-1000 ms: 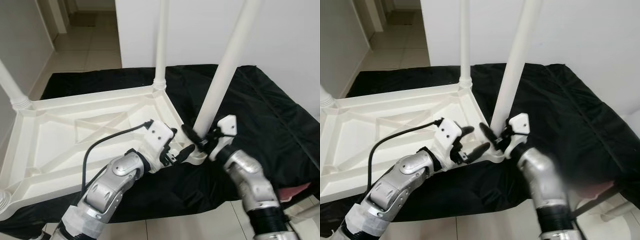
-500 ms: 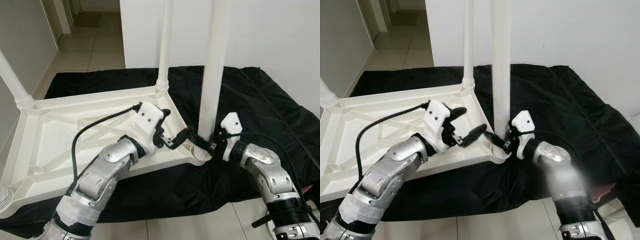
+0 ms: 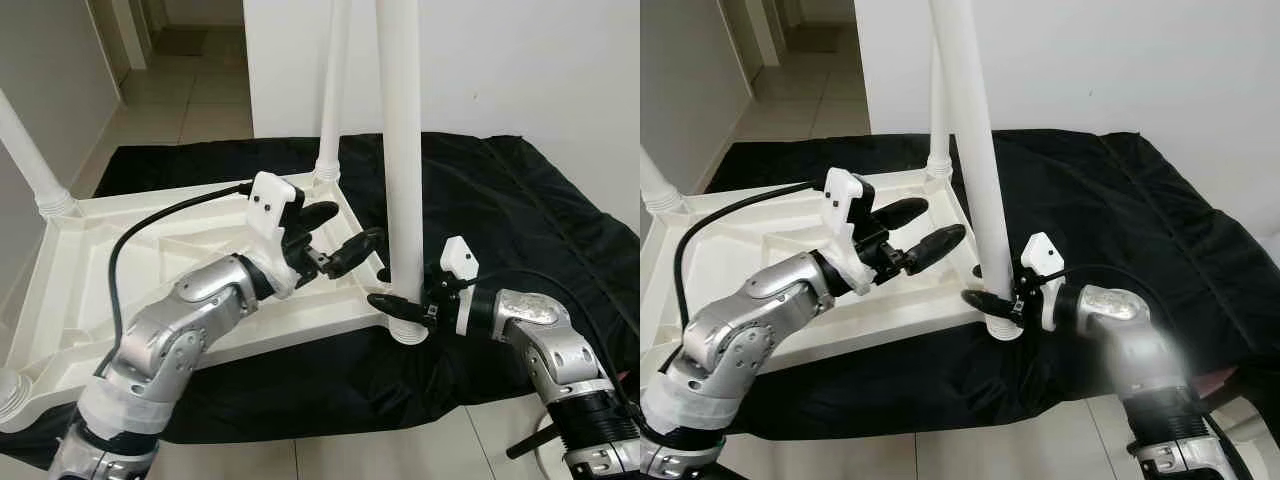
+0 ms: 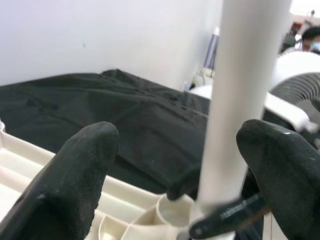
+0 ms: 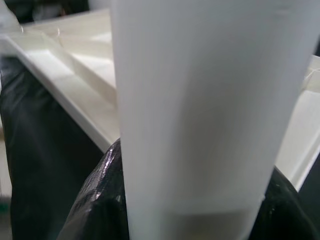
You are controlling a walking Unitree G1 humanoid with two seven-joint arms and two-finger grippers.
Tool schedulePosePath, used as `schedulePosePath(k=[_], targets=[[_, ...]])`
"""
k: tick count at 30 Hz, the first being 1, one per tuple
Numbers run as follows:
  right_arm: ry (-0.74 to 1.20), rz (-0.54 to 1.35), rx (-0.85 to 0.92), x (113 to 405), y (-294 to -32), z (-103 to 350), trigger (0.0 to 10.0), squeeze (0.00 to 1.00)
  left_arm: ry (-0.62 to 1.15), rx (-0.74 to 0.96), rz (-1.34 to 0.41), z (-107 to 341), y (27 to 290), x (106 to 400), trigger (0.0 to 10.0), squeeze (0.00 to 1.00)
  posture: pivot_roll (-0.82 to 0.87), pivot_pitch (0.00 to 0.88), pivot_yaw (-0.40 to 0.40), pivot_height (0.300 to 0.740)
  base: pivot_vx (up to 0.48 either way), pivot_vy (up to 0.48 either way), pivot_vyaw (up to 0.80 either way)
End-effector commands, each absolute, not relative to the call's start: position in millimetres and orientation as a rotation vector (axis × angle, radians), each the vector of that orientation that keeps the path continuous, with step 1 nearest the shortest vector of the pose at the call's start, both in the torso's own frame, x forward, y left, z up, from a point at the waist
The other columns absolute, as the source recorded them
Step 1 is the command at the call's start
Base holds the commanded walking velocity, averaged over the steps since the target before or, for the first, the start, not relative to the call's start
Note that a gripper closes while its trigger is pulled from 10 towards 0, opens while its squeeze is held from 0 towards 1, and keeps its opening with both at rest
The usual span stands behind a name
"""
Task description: Building children table
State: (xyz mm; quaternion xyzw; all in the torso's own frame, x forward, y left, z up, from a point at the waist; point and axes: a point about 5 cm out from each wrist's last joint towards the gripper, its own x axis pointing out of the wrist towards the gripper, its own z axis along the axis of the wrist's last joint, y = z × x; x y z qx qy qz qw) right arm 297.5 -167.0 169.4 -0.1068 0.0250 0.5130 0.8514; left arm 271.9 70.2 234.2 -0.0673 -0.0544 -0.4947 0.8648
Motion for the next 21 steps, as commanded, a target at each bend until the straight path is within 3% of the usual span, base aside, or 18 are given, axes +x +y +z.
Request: schedulePosePath(k=[1,21], targets=[[0.014,1.085,-0.15,300.2,-165.4,176.2,10.0,0.0,-0.148,-0.097,-1.52,240.4,58.3,245.1,10.0,0.0,-0.03,0.0,0.002,0.74,0.0,0.0,0.0],[0.065,1.297,-0.161,289.1,-129.1,165.5,10.0,0.0,-0.175,-0.115,-1.628,261.4,40.8,242.0,10.0,0.0,-0.04,0.0,0.004,0.74,0.0,0.0,0.0]])
